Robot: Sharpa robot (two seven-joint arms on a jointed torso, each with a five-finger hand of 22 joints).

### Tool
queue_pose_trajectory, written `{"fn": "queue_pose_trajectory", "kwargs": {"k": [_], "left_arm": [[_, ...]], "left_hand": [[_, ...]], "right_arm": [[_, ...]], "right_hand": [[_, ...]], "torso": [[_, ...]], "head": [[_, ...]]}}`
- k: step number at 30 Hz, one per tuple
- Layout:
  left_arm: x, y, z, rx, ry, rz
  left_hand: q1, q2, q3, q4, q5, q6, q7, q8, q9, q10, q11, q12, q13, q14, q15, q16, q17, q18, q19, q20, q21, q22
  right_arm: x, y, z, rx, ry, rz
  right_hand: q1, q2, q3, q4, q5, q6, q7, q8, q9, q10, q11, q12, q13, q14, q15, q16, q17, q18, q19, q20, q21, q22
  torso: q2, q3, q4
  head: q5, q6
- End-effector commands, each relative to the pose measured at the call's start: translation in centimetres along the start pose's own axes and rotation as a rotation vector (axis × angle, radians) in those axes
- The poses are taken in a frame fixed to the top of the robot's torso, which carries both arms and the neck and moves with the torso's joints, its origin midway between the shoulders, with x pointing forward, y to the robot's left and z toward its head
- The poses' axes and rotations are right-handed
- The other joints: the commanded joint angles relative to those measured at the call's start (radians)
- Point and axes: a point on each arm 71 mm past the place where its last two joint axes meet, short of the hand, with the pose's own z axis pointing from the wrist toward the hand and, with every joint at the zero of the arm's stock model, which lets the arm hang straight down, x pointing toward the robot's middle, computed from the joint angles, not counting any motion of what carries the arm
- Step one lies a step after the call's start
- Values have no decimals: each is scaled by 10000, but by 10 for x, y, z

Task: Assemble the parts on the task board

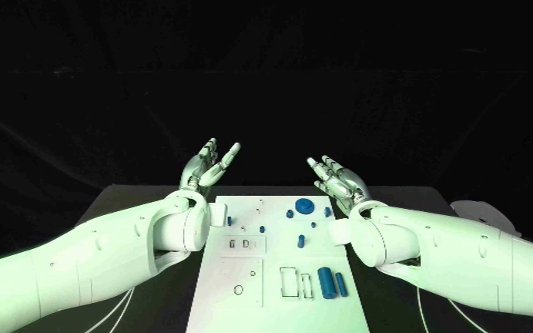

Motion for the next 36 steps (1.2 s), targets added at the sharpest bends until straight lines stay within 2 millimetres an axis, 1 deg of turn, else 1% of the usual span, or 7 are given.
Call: {"fn": "queue_pose_trajectory", "kwargs": {"k": [1, 7, 11, 14, 17, 24, 36], "left_arm": [[6, -4, 2, 346, 790, -589], [-2, -5, -3, 480, 950, -693], [-6, -7, -5, 613, 823, -623], [-10, -9, -6, 688, 743, -555], [-12, -11, -9, 729, 771, -515], [-15, -17, -16, 693, 969, -556], [-20, -34, -35, 649, 1863, -556]], "left_hand": [[531, -24, 125, 125, 55, 114, 750, 64, 36, 48, 238, -48, 7, 82, 235, 30, 46, 284, 37, 172, 64, 27], [895, 77, 325, 102, 45, 663, 1100, 274, 204, 651, 638, 128, 147, 834, 515, 371, 316, 455, 518, 262, 275, 146], [1430, 234, 574, -28, 53, 2275, 1421, 984, 666, 2493, 981, 652, 398, 2394, 1035, 1061, 746, 64, 2256, 275, 1022, 522], [1865, 245, 748, -284, 43, 3983, 1543, 1775, 1139, 4905, 1215, 1256, 582, 5005, 647, 2149, 1344, 282, 5148, 224, 2238, 1044], [2169, 222, 933, -555, 74, 5149, 1395, 2286, 1441, 6623, 1149, 1523, 613, 6814, 443, 2826, 1696, 637, 5940, 202, 2530, 1072], [2484, 119, 1299, -1008, 60, 6319, 1325, 2665, 1683, 8174, 933, 1370, 629, 7549, 220, 2816, 1705, 960, 6629, 206, 2594, 919], [2546, -192, 2089, -1554, 60, 7676, 1129, 2981, 1811, 9738, 513, 1340, 645, 9201, -290, 3299, 2086, 1085, 8124, -188, 3121, 934]], "right_arm": [[10, -2, 2, 531, 1499, 461], [-11, 7, 4, -348, 1098, -1130], [-15, 12, 5, -714, 918, -1717], [-19, 16, 6, -1022, 833, -2228], [-23, 21, 7, -1299, 776, -2719], [-29, 31, 10, -1786, 780, -3599], [-29, 55, 17, -3084, 1976, -7523]], "right_hand": [[1558, 123, 110, -562, -55, 646, 1427, 290, 210, 951, 299, 158, 107, 1002, 274, 313, 226, 47, 797, 174, 381, 199], [2503, -7, 364, -1311, -722, 1832, 1387, 789, 561, 2474, 282, 357, 241, 2559, 222, 764, 518, 89, 1454, 173, 681, 311], [2913, -203, 527, -1737, -921, 2923, 1417, 1218, 843, 4067, 372, 522, 329, 4022, 300, 1137, 732, 13, 2253, 197, 1004, 416], [3125, -393, 646, -1982, -964, 3934, 1438, 1588, 1075, 5576, 483, 670, 401, 5376, 408, 1457, 903, -151, 3269, 209, 1377, 534], [3276, -578, 809, -2172, -979, 5029, 1375, 1944, 1293, 6983, 449, 715, 460, 6854, 374, 1766, 1063, -88, 4860, 184, 1946, 708], [3437, -876, 1324, -2428, -959, 6838, 1284, 2402, 1554, 8434, 145, 692, 491, 8096, 12, 1996, 1114, 267, 6350, 134, 2499, 808], [3340, -1887, 3650, -3048, -454, 8621, 879, 2457, 1474, 10442, -419, 536, 469, 10602, -791, 2361, 1606, 243, 8127, -707, 3829, 1358]], "torso": [[-1, 1, 1], [207, -26, -13], [283, -10, -20], [353, 2, -38], [425, 15, -42], [638, 25, -20], [1253, 20, 66]], "head": [[-2, -3], [-150, -102], [-191, -106], [-194, -111], [-198, -92], [-219, -49], [-300, 76]]}}
